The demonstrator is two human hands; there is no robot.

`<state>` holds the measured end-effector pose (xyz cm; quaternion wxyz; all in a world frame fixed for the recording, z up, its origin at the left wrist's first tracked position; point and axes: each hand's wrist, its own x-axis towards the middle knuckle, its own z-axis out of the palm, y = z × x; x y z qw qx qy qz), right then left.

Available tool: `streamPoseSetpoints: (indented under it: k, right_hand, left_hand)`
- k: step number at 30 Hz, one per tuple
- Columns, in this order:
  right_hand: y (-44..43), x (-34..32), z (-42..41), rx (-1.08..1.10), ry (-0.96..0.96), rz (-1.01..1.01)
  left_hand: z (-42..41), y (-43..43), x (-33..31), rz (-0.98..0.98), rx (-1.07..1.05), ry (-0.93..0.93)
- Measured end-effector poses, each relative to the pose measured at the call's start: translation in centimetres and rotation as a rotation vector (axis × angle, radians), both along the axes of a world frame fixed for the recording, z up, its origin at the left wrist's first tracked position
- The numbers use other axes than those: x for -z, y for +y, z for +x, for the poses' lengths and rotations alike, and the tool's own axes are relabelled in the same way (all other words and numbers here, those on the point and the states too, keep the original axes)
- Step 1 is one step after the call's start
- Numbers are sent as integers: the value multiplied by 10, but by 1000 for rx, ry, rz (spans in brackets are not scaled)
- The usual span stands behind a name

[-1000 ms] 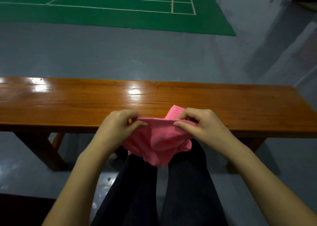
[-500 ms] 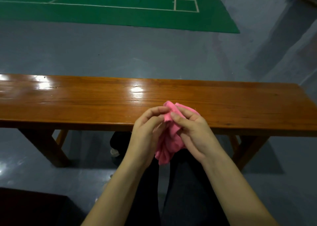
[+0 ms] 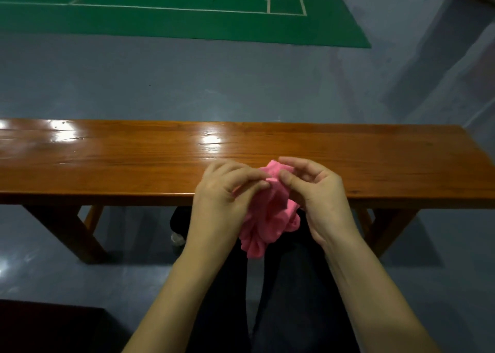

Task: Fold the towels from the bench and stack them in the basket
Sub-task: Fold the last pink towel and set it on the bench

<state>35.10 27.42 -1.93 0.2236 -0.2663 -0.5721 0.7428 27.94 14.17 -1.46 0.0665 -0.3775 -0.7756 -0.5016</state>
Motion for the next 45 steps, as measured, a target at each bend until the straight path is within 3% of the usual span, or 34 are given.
streamPoseSetpoints:
  k: [4, 8, 12, 17, 25, 28, 31, 33, 37, 42, 45]
  right_hand:
    - [-5, -12, 7, -53, 53, -7]
    - [-6, -15, 15, -66, 81, 35]
    - [-3, -17, 21, -99, 47, 211]
    - [0, -17, 22, -139, 17, 294]
    - [-3, -1, 15, -131, -20, -102]
    - [-1, 7, 11, -104, -85, -69]
    - [-1, 11, 8, -17, -67, 41]
    - [3, 12, 5, 75, -77, 142]
    - [16, 22, 5, 166, -117, 290]
    - [15, 38, 11, 279, -114, 259]
    - [19, 41, 14, 326, -81, 224]
  left_hand:
    - [14, 12, -9, 62, 42, -209]
    - [14, 17, -11, 66, 6, -176]
    - [13, 18, -11, 57, -8, -100]
    - [13, 16, -9, 55, 13, -168]
    - [16, 21, 8, 81, -39, -137]
    - [14, 24, 22, 86, -10, -157]
    - [8, 25, 41, 81, 117, -369]
    - [-2, 17, 54, -4, 188, -437]
    - [-33, -8, 65, -235, 278, -186]
    - [-72, -21, 74, -607, 295, -127]
    - [-88, -27, 81, -956, 416, -226]
